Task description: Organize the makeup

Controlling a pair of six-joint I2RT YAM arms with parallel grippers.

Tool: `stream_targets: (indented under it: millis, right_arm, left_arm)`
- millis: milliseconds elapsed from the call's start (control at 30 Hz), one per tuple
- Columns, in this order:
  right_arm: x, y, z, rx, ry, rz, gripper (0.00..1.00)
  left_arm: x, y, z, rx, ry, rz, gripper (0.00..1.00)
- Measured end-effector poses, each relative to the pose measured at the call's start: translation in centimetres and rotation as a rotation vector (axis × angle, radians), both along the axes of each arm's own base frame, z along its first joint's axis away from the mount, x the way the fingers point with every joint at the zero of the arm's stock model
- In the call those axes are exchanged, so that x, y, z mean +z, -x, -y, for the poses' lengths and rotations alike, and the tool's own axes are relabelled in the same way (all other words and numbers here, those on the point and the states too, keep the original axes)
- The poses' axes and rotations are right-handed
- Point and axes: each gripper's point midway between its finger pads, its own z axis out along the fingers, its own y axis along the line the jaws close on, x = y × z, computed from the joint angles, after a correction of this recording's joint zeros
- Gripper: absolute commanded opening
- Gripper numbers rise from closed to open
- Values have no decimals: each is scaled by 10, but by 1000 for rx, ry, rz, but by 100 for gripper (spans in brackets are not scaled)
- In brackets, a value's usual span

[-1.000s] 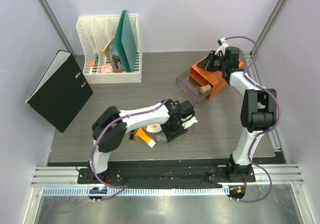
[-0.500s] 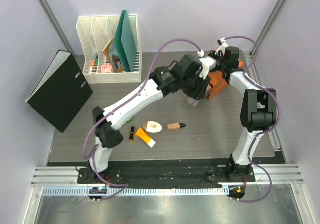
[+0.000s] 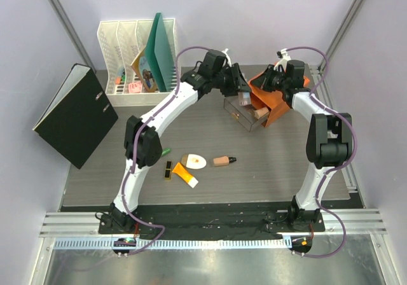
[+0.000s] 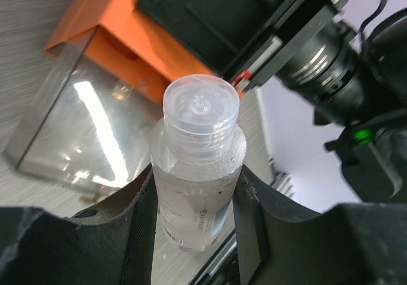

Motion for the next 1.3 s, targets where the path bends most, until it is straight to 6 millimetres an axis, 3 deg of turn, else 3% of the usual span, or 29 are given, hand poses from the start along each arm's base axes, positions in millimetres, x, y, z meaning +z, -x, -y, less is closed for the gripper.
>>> stream_targets:
  millis: [200,367,533,633,933,1100,1300]
  right_arm:
    - [0,0,0,0,0,0,1]
    - [0,0,0,0,0,0,1]
    - [0,0,0,-1,0,0,1]
    - [-1,0,0,-1,0,-1,1]
    - [0,0,0,-1,-1,-2,1]
    - [0,0,0,-1,0,-4,1]
    - [0,0,0,-1,0,-6,1]
  left_arm:
    - [-14,-6,34,-26,101,-73,9]
    - [-35,-2,40,-24,91,-136,35]
    - [-38,-1,39,-23,84,-144,59]
    - [-39,-1,39,-20,79,-141,66]
    - [-39,-3,35,-26,53,-104,69]
    - [-20,12,16,-87,-18,-4,69]
    - [18,65,-39,-188,-193,187,72]
